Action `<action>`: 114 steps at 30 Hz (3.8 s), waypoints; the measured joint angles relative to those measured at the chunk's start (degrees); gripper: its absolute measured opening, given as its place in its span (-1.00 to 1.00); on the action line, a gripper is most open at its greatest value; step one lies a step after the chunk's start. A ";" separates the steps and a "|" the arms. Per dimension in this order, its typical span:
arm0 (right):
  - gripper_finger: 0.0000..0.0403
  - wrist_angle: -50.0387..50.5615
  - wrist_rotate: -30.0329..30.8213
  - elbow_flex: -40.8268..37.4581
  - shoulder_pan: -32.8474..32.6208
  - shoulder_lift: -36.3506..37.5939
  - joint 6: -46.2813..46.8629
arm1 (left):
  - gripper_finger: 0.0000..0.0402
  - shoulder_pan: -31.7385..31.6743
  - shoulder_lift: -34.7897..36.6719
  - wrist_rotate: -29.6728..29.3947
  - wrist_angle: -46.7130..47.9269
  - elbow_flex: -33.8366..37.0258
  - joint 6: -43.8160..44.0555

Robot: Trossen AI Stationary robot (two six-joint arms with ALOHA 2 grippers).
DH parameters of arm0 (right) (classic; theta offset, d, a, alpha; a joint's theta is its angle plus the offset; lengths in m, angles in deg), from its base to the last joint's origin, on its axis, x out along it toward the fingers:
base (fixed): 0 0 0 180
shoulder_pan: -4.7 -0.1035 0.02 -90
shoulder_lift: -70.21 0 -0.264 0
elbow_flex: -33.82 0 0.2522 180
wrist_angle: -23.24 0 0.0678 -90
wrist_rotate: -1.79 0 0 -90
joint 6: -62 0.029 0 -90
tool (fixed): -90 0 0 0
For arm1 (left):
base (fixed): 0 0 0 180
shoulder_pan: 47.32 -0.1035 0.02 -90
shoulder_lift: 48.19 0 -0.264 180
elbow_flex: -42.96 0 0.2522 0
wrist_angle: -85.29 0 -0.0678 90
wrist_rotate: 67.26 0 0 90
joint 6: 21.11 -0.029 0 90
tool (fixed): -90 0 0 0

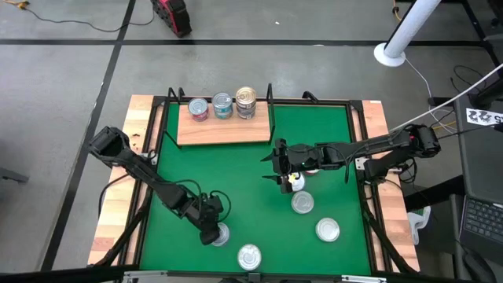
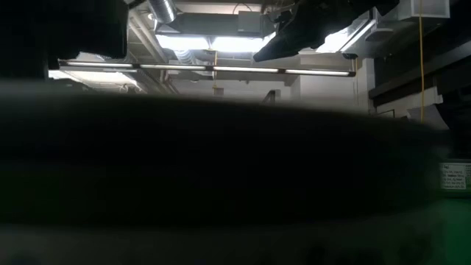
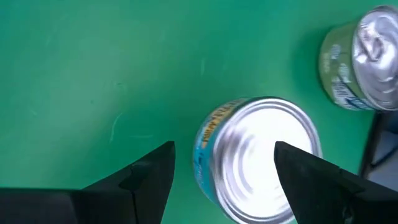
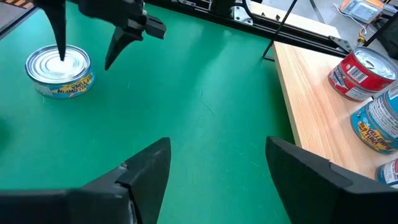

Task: Stack canned seafood by type on shelf
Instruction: Stack the yellow blue tuna can on top of the other yellow blue tuna cans on the shelf

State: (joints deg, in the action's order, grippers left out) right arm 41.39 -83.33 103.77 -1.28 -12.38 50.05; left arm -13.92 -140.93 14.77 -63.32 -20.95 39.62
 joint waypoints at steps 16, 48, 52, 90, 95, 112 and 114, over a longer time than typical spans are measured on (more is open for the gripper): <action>0.30 -6.19 -9.60 0.00 -0.04 -8.48 1.66 | 0.29 -1.26 -2.03 -1.32 1.92 0.01 0.93; 0.30 -15.00 -10.51 0.00 -0.04 -14.88 0.99 | -0.18 -16.28 -1.93 -6.53 3.06 -0.06 -16.91; 0.30 -14.97 -10.50 0.00 -0.04 -14.88 0.97 | -0.20 -20.44 -1.93 -6.51 2.72 -0.06 -21.94; -0.55 -18.82 -4.25 0.02 0.00 -25.99 -0.37 | -0.59 -24.42 3.72 -1.79 15.83 -0.64 -20.33; -0.72 -19.15 -1.30 0.02 0.00 -27.64 -0.33 | -0.67 -24.12 3.67 -5.52 15.97 -0.57 -20.04; -0.96 -23.68 -0.35 -0.05 0.00 -29.88 -0.32 | -0.99 -23.95 -2.47 -6.86 10.34 -0.52 -17.62; -0.96 -23.79 -0.38 -0.07 0.00 -29.88 -0.32 | -0.99 -23.95 -2.47 -6.85 9.99 -0.52 -17.58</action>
State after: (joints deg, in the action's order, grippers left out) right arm 17.60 -83.72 103.70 -1.28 -42.26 49.73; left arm -37.86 -143.41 7.91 -53.33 -21.47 22.04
